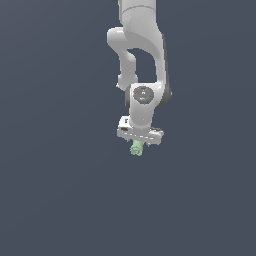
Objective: Pick up the object and move it to a goal position.
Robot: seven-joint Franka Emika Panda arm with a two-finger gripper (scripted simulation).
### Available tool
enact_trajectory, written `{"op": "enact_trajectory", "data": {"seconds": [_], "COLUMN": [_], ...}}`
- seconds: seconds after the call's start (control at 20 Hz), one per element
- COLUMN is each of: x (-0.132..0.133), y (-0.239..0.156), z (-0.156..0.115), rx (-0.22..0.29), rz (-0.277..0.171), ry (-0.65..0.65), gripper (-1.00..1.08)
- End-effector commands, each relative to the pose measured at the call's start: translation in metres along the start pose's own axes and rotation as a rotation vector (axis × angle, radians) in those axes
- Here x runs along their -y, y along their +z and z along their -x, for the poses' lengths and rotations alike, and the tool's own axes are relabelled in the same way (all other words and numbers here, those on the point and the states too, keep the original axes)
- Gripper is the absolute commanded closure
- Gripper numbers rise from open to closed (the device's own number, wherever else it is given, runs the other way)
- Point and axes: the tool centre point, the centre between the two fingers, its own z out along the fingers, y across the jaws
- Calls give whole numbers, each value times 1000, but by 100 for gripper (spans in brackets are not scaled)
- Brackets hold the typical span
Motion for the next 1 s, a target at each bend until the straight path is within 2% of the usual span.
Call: {"op": "enact_trajectory", "data": {"seconds": [0.0,0.2,0.25,0.95], "x": [0,1,1,-1], "y": [8,12,12,7], "z": [0,-1,-1,-2], "rx": [-1,-1,-1,-1], "rz": [0,0,0,-1], "ry": [1,1,1,0], "gripper": [-92,-92,108,108]}}
